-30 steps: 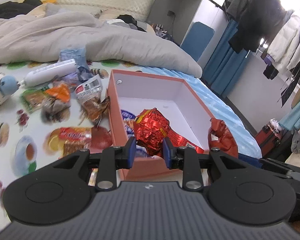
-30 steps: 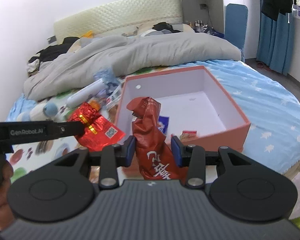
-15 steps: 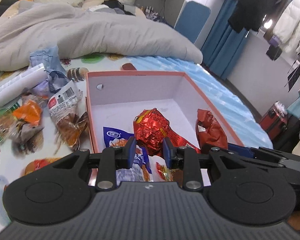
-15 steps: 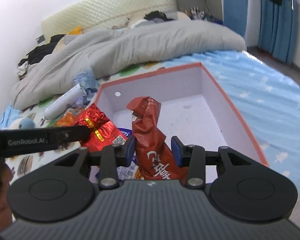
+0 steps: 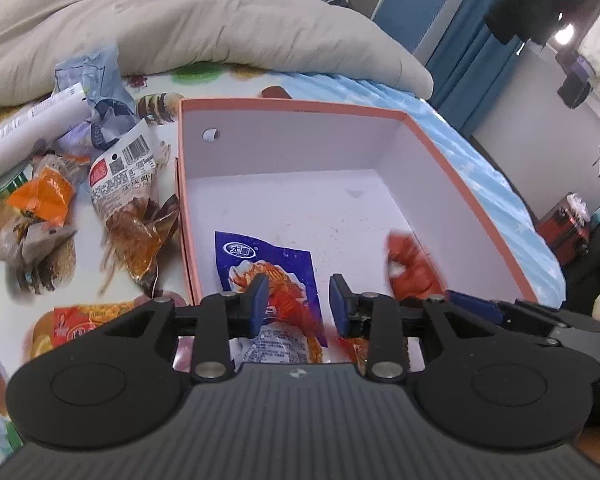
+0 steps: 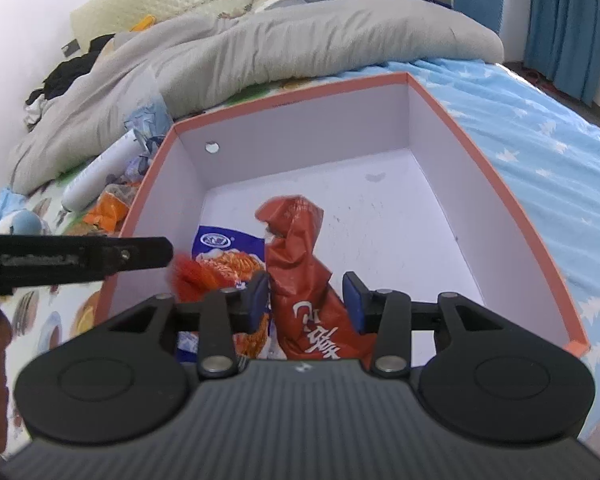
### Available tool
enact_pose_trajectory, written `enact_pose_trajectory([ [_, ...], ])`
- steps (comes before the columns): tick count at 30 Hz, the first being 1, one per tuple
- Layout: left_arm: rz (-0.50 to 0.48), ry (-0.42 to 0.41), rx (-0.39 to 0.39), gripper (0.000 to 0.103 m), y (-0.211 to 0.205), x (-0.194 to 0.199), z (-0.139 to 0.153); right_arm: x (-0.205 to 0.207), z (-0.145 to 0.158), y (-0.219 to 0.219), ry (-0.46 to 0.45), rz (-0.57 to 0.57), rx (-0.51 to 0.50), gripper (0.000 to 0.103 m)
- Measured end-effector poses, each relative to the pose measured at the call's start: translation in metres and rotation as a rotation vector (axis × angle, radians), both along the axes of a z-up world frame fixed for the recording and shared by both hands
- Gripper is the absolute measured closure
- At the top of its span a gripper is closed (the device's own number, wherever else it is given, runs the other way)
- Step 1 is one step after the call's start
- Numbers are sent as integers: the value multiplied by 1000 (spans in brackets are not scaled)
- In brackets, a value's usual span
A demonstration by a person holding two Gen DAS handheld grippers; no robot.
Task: Organize snacks
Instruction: 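Lower both snacks into the pink box and open both tools, then withdraw both open tools and move them toward the remaining packets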
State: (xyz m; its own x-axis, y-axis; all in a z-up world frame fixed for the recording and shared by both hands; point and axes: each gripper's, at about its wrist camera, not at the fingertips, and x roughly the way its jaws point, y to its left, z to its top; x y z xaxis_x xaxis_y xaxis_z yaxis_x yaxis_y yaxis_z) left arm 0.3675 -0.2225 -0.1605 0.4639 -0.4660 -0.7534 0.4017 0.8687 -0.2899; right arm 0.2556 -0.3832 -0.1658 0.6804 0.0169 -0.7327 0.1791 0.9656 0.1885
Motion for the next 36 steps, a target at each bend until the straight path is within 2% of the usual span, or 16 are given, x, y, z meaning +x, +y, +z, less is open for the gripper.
enact_pose_trajectory([
  [2, -1, -20, -7, 65, 4, -7, 7, -3, 4, 2, -7, -6, -33, 45],
  [4, 1, -41, -4, 65, 8, -16, 17, -12, 13, 5, -35, -10, -57, 45],
  [7, 6, -80, -8, 65, 14, -34, 37, -26, 28, 5, -80, -9, -37, 45],
  [16, 28, -144, -37, 65, 46, -109, 81, -87, 73, 25, -180, -2, -32, 45],
  [23, 33, -248, -47, 65, 71, -163, 124, -128, 103, 45, -261, 15, -50, 45],
  [31, 34, -318, -45, 65, 97, -220, 151, -170, 118, 66, -321, 22, -46, 45],
  [36, 62, -326, -56, 65, 116, -252, 154, -187, 120, 80, -334, 48, -39, 45],
])
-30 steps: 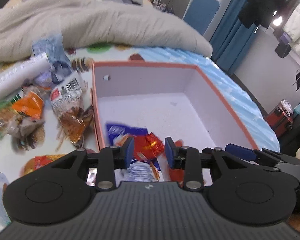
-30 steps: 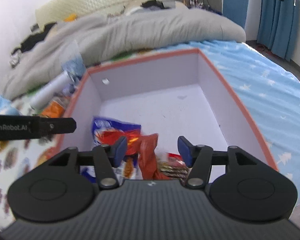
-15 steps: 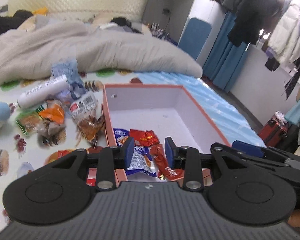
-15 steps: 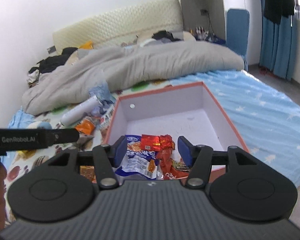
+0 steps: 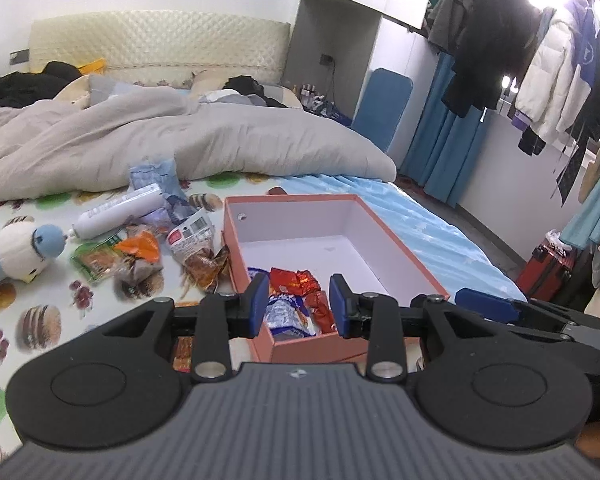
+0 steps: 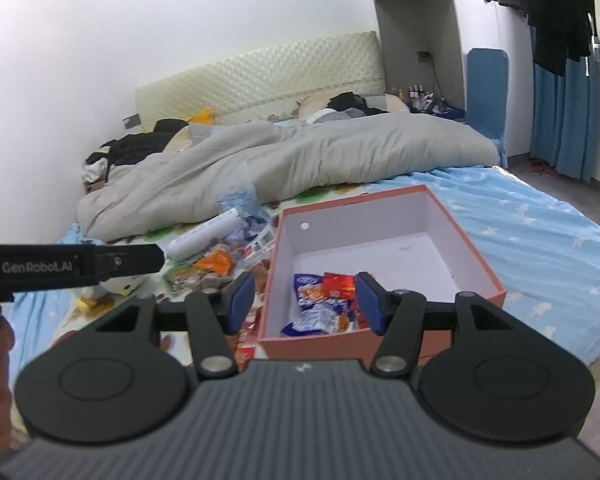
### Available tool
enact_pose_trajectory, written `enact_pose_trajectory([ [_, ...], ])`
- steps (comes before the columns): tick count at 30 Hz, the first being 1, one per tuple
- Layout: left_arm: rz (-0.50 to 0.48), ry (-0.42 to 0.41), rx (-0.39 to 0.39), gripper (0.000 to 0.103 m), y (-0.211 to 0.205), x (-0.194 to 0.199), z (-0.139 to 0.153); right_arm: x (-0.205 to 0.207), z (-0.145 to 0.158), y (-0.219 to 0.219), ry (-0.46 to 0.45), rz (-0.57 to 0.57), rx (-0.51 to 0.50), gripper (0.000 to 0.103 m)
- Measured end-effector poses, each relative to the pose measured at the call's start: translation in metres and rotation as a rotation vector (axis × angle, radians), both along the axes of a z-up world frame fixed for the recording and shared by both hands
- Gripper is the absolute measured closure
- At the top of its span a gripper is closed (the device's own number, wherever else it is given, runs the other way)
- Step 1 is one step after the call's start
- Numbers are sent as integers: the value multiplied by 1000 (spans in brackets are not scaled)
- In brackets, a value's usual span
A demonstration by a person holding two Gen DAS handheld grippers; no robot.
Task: Organize snacks
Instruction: 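Withdraw both open tools and move them toward the remaining packets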
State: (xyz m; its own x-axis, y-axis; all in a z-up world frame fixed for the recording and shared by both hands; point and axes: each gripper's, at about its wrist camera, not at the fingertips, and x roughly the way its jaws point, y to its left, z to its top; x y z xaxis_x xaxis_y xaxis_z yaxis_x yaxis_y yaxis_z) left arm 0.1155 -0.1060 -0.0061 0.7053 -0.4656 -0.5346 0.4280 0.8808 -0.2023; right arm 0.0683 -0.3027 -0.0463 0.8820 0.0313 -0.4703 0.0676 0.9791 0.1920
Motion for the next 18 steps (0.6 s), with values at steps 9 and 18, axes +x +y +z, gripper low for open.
enact_pose_trajectory([
  [9, 118, 37, 2, 65, 54, -41, -16, -16, -7, 41, -1, 126, -9, 45],
  [18, 212, 69, -10, 65, 95, -67, -37, -30, -28, 78, 33, 206, -21, 45],
])
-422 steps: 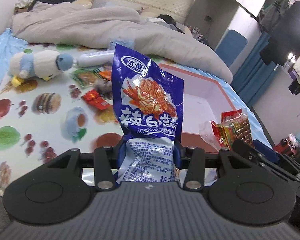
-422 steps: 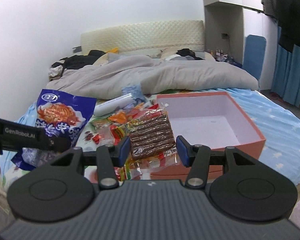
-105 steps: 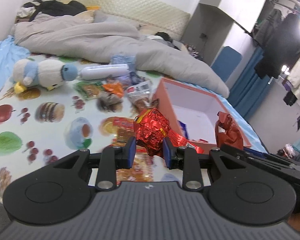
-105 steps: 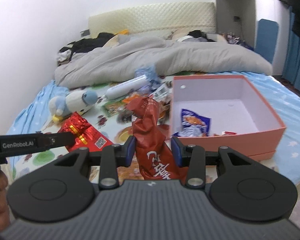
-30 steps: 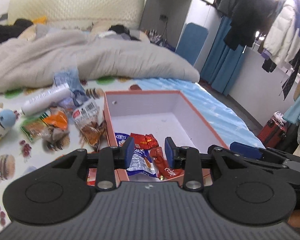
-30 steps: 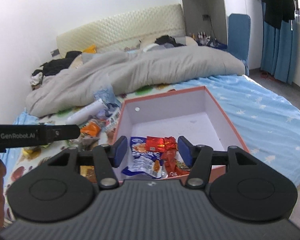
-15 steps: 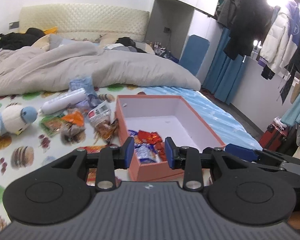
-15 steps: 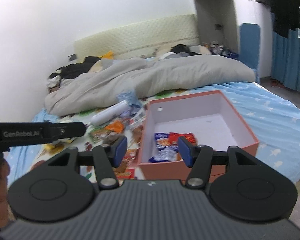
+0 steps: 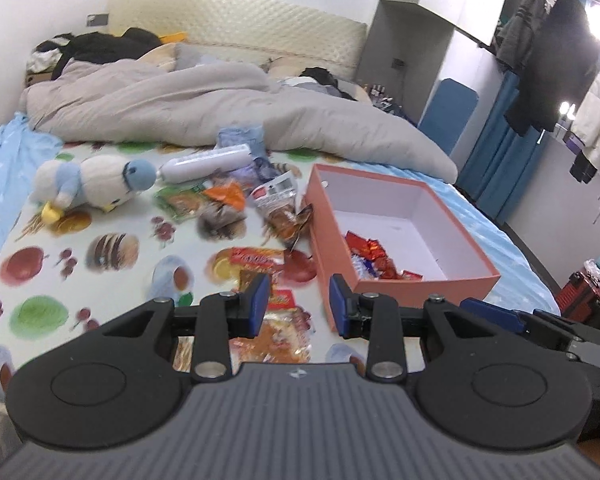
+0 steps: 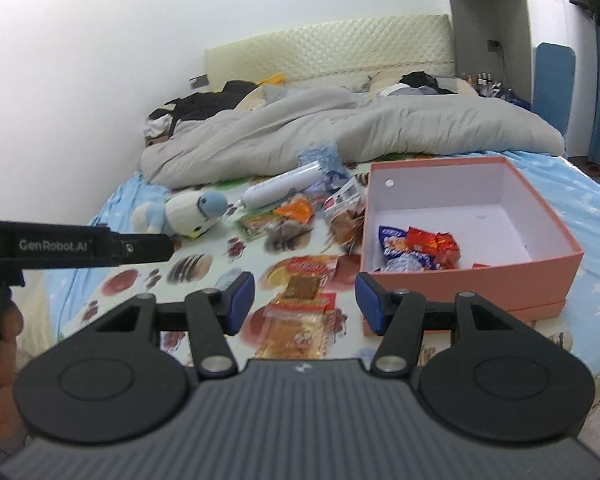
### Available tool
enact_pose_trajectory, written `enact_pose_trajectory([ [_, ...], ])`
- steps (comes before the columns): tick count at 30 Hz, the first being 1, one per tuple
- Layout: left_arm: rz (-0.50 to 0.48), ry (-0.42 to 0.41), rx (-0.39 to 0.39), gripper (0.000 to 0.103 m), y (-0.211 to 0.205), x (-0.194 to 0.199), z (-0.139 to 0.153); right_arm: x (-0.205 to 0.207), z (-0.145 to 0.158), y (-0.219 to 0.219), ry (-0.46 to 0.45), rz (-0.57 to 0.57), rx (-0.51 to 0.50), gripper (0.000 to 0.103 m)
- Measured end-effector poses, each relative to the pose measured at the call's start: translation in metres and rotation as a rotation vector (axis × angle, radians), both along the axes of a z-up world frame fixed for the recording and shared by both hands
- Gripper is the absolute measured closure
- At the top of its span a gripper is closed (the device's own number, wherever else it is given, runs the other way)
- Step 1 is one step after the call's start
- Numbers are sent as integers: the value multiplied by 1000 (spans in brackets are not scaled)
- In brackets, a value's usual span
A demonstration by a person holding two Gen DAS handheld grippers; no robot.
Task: Organize snacks
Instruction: 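Withdraw both open tools and move them toward the remaining packets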
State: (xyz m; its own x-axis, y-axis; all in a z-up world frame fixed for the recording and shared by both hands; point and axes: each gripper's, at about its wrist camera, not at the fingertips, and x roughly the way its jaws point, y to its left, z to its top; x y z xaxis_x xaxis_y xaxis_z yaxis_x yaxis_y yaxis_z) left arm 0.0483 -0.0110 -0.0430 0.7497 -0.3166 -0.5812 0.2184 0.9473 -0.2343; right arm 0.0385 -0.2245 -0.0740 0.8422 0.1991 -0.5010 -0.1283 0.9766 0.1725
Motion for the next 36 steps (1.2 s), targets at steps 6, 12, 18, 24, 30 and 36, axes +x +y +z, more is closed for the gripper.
enact_pose_trajectory([
  [6, 24, 35, -6, 65, 10, -10, -17, -6, -17, 6, 29, -1, 7, 45],
  [12, 56, 68, -19, 65, 18, -17, -39, -14, -30, 11, 62, 17, -22, 45],
  [18, 74, 121, -23, 65, 25, -16, -64, -19, -48, 18, 103, 39, -34, 45],
  [24, 75, 147, -16, 65, 29, -6, -78, -15, -56, 21, 121, 48, -40, 45],
  [30, 83, 175, -12, 65, 36, 14, -91, 4, -67, 21, 151, 52, -41, 45],
  [36, 81, 193, 1, 65, 40, 43, -108, 28, -79, 27, 162, 64, -60, 45],
])
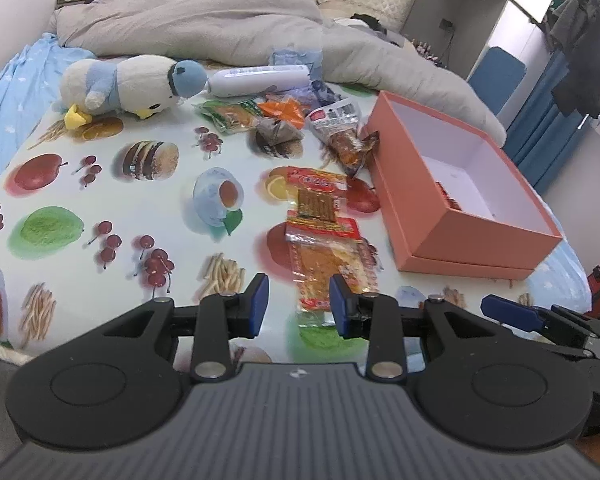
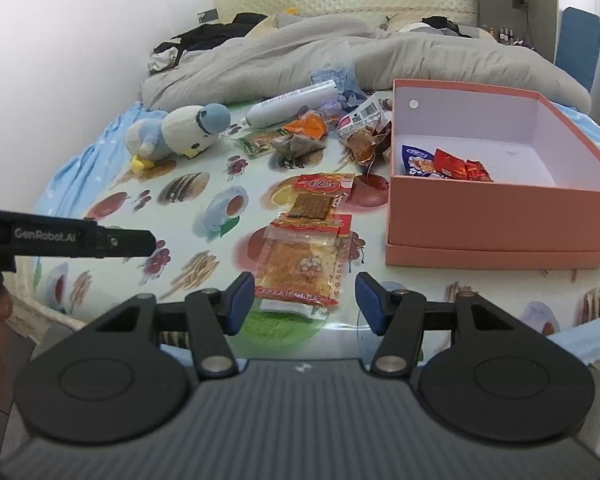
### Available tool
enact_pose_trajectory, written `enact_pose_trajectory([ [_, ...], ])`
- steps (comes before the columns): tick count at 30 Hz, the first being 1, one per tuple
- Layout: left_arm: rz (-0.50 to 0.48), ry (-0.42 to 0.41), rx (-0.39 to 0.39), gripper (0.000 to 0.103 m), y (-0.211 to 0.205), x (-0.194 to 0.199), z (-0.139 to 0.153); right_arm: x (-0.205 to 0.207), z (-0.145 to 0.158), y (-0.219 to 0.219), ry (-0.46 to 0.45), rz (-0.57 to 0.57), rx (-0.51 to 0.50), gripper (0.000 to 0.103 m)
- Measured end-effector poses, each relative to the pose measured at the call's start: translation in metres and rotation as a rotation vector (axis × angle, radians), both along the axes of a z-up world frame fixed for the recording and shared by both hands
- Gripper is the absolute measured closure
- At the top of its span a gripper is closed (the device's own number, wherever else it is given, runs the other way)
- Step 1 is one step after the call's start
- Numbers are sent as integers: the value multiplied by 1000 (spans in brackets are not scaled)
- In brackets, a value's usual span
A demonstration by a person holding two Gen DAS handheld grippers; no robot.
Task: Organize snacks
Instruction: 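Withdraw both open tools and move them toward the remaining packets, then grasp the brown-strip packet with the left tool while the right tool grasps the clear packet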
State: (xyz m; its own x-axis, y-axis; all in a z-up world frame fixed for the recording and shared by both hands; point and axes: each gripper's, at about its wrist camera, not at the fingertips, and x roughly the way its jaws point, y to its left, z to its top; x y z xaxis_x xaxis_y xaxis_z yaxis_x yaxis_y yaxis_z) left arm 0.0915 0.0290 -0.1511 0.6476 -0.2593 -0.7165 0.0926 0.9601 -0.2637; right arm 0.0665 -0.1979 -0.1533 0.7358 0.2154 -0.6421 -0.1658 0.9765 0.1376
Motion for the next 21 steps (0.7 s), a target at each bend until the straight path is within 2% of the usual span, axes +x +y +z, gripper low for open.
enact_pose_trajectory([
  [15, 0, 51, 38, 65, 12, 83, -51, 57, -55, 19, 89, 40, 9, 45],
  [18, 11, 62, 19, 64, 14, 99, -60, 68, -65, 22, 106, 42, 11, 45],
  [19, 11, 64, 19, 64, 14, 103, -63, 71, -67, 23, 111, 41, 10, 44],
  [21, -4, 68, 27, 63, 11, 113, -68, 78, -74, 25, 121, 39, 5, 32],
])
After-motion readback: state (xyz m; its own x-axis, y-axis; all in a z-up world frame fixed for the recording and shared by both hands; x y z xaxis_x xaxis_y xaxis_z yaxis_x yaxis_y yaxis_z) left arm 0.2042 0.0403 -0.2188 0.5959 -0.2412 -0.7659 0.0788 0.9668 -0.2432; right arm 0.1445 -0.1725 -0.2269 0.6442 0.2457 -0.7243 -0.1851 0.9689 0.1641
